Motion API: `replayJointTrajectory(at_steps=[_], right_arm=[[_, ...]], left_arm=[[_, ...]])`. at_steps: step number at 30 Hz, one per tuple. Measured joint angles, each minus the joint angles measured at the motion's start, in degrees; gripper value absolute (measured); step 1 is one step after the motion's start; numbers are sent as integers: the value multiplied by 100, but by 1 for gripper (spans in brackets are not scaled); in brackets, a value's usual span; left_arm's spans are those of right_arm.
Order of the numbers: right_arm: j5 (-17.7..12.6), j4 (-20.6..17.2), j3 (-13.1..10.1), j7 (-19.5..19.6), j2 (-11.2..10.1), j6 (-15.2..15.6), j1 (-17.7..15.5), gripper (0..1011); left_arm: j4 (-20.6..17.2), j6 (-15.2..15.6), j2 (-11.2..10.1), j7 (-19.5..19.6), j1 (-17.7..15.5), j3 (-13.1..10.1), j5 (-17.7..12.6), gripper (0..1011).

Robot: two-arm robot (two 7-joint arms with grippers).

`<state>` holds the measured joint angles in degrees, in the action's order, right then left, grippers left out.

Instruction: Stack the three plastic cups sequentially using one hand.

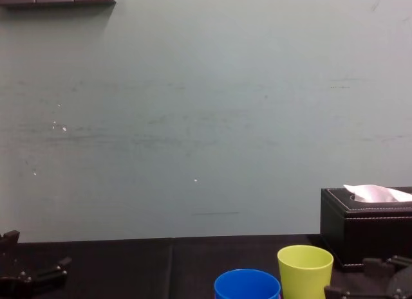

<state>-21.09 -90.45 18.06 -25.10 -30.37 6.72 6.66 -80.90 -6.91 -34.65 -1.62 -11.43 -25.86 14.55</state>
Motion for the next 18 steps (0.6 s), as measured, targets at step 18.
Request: replayJointTrajectory(at_steps=[18], right_arm=[[37, 688, 218, -81, 225, -48, 401, 1002]], left_arm=[[0, 0, 0, 0, 0, 0, 0, 1011]])
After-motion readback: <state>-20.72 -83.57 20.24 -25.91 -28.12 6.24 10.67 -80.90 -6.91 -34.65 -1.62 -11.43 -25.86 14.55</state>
